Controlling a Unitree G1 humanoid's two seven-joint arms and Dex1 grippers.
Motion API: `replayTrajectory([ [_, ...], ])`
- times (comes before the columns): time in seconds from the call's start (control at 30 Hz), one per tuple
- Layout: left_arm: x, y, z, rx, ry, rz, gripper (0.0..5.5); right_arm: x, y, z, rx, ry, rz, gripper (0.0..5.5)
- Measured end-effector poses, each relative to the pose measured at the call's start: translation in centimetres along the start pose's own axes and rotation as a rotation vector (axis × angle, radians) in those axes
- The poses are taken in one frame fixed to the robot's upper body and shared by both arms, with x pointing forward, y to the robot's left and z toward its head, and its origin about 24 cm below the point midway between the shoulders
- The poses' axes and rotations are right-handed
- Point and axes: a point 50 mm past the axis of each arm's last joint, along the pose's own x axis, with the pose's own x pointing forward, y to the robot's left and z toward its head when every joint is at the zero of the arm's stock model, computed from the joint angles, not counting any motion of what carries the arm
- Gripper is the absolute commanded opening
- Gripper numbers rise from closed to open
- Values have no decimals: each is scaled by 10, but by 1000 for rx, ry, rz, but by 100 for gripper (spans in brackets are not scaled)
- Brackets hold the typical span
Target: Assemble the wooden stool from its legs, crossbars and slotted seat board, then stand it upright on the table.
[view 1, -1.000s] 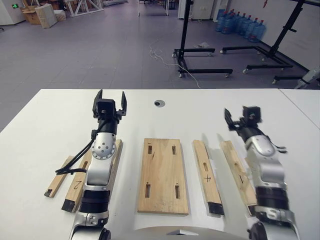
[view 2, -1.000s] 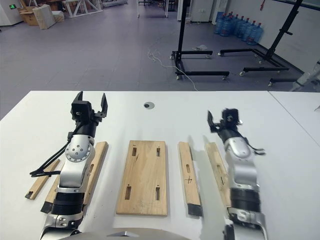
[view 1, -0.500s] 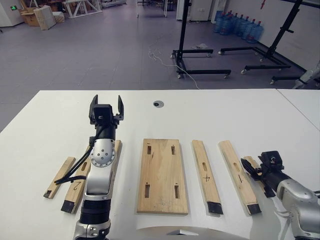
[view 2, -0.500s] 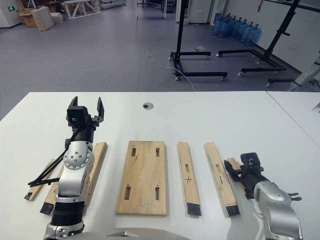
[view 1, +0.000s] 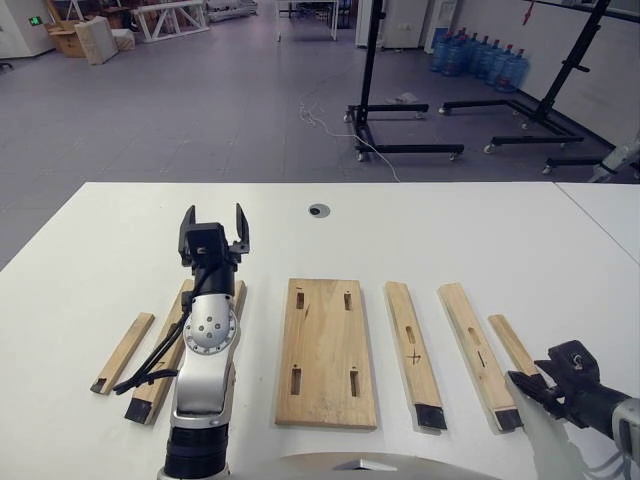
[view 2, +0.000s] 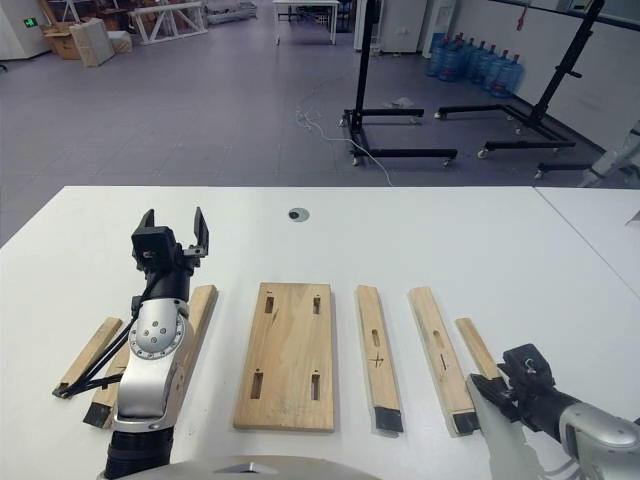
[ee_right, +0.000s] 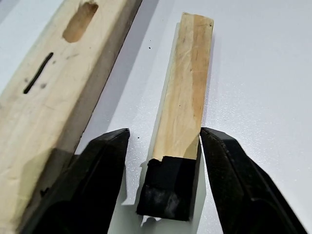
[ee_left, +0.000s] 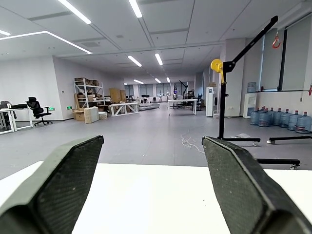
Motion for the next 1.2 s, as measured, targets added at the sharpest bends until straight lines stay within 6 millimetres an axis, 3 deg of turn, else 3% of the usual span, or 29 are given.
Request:
replayTrajectory([
  [0.17,1,1,1,0,0,3,371,8,3,6,-10,-15,-1,133],
  [0.4,6,2,4,-9,-17,4,371,10,9,8,-32,-17,-51,132],
  [0.47,6,2,4,-9,-18,7,371,19,8,14,-18,-37,-81,132],
  [0.6,8,2,-1,-17,-6,3,371,60,-7,54,7,-111,-209,131],
  [0.77,20,3,0,-37,-28,-8,371,95,-7,99,71,-239,-283,131],
  [0.87,28,6,0,-36,-43,-19,371,101,-9,155,92,-445,-348,131],
  [0.97,34,13,0,-47,-47,-16,371,94,-4,206,103,-642,-362,131],
  [1.07,39,19,2,-115,-53,-41,371,86,17,242,105,-798,-287,131],
  [1.2,43,17,3,-468,-24,-142,371,84,78,256,-47,-936,-7,131],
])
